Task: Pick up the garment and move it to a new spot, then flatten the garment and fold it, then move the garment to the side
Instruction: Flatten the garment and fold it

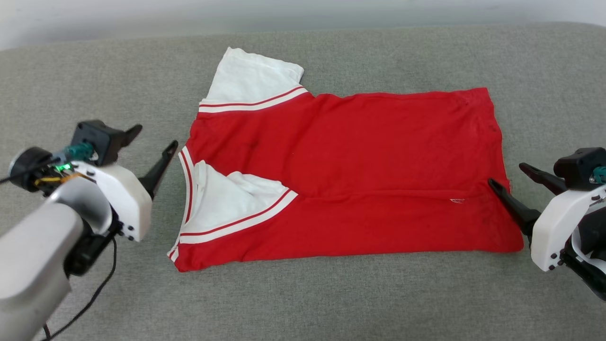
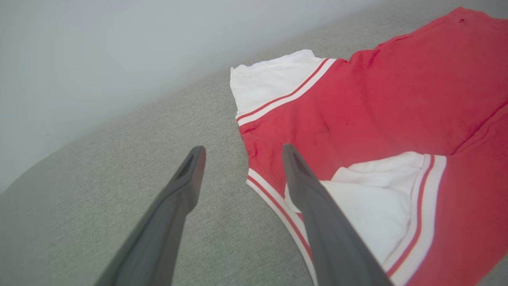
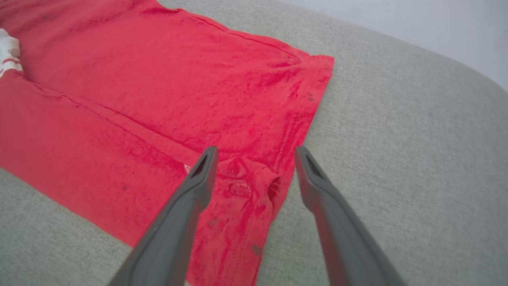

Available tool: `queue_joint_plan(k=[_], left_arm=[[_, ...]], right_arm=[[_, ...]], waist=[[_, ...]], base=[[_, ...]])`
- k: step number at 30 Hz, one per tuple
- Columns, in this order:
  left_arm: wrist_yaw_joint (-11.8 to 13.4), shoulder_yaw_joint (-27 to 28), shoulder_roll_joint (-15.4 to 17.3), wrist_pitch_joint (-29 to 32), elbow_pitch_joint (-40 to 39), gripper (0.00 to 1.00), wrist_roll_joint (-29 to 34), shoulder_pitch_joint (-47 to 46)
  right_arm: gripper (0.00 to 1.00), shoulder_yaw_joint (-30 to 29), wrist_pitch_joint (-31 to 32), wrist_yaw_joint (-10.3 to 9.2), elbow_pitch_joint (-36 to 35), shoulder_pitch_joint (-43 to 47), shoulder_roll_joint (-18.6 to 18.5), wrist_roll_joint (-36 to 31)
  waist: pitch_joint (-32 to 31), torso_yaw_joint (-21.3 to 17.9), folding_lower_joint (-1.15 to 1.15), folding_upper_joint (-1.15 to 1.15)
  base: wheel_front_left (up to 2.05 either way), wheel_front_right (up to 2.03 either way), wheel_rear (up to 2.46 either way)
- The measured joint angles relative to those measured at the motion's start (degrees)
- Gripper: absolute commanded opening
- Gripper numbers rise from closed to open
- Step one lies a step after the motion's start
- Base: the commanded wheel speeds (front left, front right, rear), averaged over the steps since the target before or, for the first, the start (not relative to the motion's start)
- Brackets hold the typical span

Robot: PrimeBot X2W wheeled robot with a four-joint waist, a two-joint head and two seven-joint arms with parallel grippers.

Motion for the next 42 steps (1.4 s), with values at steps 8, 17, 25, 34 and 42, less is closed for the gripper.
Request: queue_joint_plan(k=[8, 17, 25, 34, 42], left_arm=[[-2.97, 0.53, 4.54, 16.91, -5.59, 1.00, -7.56, -4.65], [-4.26, -2.90, 6.08, 40.33, -7.43, 1.00, -17.90, -7.33], [-3.18, -7.11, 4.68, 50.12, -7.01, 1.00, -20.18, -7.26], [-4.44, -11.22, 2.30, 51.99, -1.52, 1.00, -18.72, -5.09], [-6.56, -12.00, 1.51, 50.53, 1.48, 0.00, -17.78, -5.16]], right_arm=[[1.00, -2.15, 1.20, 0.00, -2.56, 1.87, 0.42, -1.13], [1.00, -3.09, 3.10, 0.00, -4.63, 2.76, 1.94, -2.22], [1.00, -2.10, 4.82, 0.00, -5.47, 2.37, 2.88, -2.26], [1.00, 0.07, 5.17, 0.00, -4.48, 0.05, 3.70, -1.66], [1.00, 1.35, 4.65, 0.00, -3.35, -2.10, 2.80, -0.94]], waist=[[-1.29, 0.75, 0.00, 0.00], [-1.65, -0.13, 0.00, 0.00], [-0.52, -1.56, 0.00, 0.00], [1.30, -3.45, 0.00, 0.00], [1.00, -3.78, 0.00, 0.00]], base=[[0.00, 0.00, 0.00], [0.00, 0.00, 0.00], [0.00, 0.00, 0.00], [0.00, 0.00, 0.00], [0.00, 0.00, 0.00]])
